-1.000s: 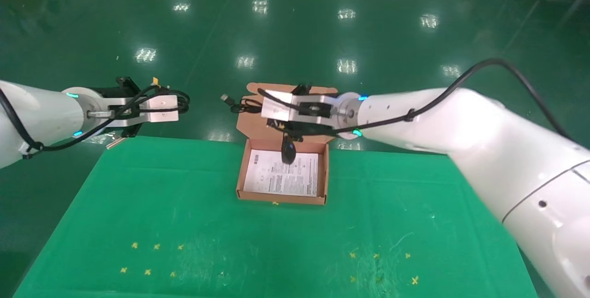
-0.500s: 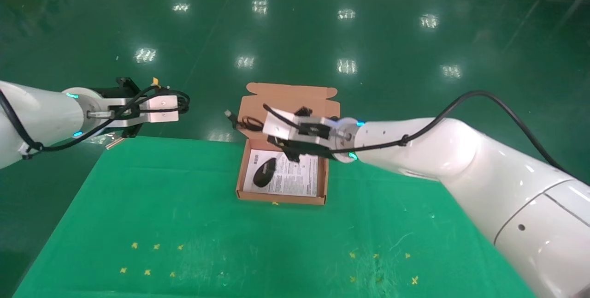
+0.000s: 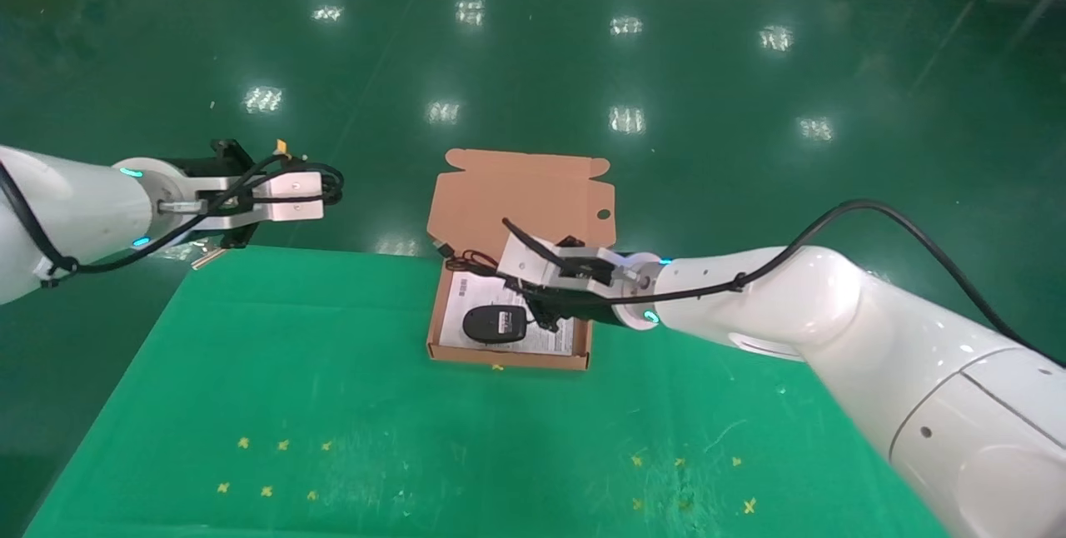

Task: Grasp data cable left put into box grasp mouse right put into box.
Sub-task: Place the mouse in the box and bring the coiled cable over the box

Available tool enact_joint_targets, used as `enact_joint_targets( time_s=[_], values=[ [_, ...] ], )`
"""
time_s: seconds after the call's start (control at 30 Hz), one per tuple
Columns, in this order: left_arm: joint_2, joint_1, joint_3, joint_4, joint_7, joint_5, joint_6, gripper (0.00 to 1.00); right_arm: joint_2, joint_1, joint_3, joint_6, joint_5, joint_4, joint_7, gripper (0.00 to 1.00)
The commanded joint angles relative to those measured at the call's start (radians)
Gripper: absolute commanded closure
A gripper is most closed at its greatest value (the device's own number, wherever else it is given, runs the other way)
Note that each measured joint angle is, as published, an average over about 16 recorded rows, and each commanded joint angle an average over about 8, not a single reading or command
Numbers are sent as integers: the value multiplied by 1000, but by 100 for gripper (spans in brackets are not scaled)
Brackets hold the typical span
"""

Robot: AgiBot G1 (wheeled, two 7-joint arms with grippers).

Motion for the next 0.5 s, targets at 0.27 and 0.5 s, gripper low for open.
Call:
enact_joint_targets(
  time_s=[0.27,0.5],
  values=[
    [0,0,0,0,0,0,0,100,0,0,-39,5,50,-5,-5,75],
    [3,3,0,-2,2,-6,-4,100,15,-1,-51,11,69,12,-6,0]
  ],
)
